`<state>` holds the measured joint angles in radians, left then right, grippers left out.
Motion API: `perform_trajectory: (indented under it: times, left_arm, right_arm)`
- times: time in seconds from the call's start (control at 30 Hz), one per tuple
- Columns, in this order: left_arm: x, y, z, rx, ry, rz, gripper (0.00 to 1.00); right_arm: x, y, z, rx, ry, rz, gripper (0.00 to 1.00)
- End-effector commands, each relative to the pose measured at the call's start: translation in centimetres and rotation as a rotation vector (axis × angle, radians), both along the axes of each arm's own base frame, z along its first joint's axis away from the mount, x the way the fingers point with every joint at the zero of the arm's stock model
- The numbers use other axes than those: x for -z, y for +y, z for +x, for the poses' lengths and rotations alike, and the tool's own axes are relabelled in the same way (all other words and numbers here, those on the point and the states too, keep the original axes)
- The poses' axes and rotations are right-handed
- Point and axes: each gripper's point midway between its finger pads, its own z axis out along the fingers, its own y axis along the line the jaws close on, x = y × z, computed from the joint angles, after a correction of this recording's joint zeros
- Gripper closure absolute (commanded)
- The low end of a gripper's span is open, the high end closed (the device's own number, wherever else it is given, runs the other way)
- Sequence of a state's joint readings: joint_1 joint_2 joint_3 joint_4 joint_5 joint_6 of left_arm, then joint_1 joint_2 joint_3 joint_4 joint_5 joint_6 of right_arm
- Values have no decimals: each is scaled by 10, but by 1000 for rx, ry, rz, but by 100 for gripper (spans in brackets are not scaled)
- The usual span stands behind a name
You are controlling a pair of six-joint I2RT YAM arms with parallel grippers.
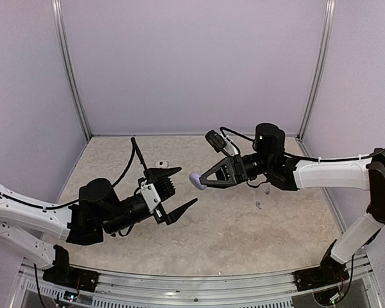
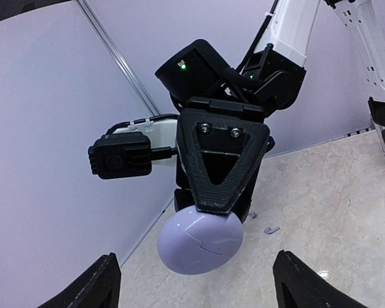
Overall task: Insert the wireless bluetooth earbuds into the charging case
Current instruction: Pass from the right arm to the left
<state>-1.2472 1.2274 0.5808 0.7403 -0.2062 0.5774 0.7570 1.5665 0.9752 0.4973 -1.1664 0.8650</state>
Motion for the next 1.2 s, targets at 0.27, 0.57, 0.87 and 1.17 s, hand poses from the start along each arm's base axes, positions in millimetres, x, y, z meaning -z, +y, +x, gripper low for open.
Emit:
perform_trajectory:
  times: [0.27,0.57,0.87,1.17]
  left_arm:
    - [-15,-15,13,-64,-85,-65,19]
    - [-15,-23,17,-79,-111,-56,27]
    - [-13,-25,18,-75,-122,-34,46]
    - [-8,-31,1,67,-81,-6,59]
  right_arm:
    - [-22,4,-3,23,-6,65,63]
    - [-19,8,-8,4,7,52,63]
    - [-17,10,-12,-9,14,47,63]
    - [-17,8,-13,-9,-12,49,44]
